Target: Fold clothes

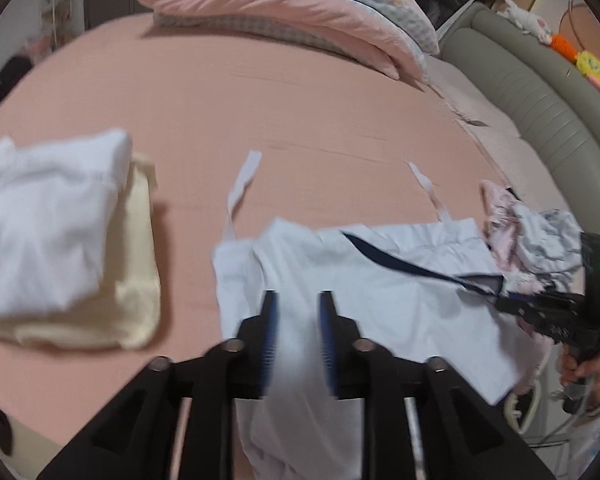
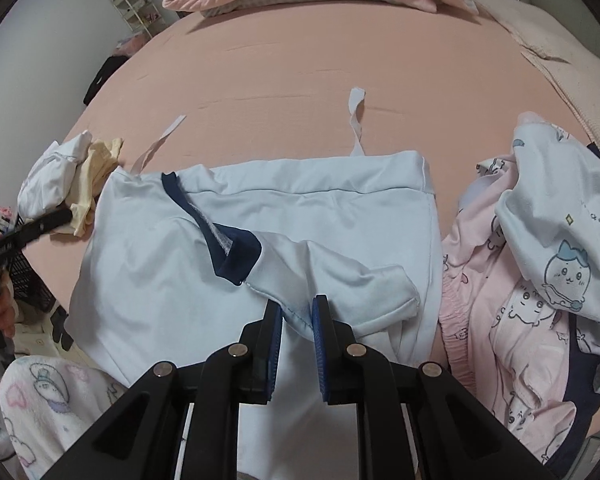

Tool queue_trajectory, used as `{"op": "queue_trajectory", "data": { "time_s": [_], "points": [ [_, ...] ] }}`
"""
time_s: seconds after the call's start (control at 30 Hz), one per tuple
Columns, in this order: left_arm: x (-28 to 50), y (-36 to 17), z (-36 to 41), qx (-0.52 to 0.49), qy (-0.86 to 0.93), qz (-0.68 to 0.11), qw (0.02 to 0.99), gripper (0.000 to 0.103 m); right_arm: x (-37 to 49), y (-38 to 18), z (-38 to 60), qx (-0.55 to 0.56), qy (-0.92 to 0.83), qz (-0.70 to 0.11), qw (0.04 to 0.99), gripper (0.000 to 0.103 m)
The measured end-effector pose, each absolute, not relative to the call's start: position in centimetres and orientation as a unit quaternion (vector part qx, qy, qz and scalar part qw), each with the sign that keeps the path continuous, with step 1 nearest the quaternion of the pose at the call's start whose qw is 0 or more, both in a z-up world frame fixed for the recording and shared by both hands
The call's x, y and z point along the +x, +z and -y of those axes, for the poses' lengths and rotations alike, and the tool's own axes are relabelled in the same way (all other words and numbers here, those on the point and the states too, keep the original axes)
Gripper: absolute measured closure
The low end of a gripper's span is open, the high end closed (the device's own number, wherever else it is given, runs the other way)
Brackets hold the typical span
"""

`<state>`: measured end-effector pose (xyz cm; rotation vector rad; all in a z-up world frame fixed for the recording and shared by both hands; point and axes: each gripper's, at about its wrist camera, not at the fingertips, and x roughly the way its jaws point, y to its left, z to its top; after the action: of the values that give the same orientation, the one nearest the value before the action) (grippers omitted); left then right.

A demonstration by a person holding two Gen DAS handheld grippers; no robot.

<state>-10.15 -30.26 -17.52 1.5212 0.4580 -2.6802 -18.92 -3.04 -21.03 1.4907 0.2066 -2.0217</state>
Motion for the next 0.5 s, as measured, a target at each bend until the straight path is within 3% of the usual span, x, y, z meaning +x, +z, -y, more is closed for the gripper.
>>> {"op": "queue_trajectory", "data": {
  "time_s": [0.03, 0.07, 0.5],
  "points": [
    [-10.8, -17.6, 30.3, 0.49, -0.86, -0.145, 0.008, 0.046, -18.9, -21.2, 3.1, 0.564, -0.763, -0.081, 0.305, 0.089],
    [-11.5, -17.6, 30.3, 0.491, -0.859, -0.144, 0.004, 0.043, -18.9, -21.4, 3.1, 0.565, -0.762, -0.084, 0.306, 0.089],
    [-16.7, -21.6, 31.6, 0.542, -0.821, -0.179, -0.013, 0.043, -18.9, -23.3, 2.6, 0.58, -0.752, -0.063, 0.308, 0.089]
  ]
}}
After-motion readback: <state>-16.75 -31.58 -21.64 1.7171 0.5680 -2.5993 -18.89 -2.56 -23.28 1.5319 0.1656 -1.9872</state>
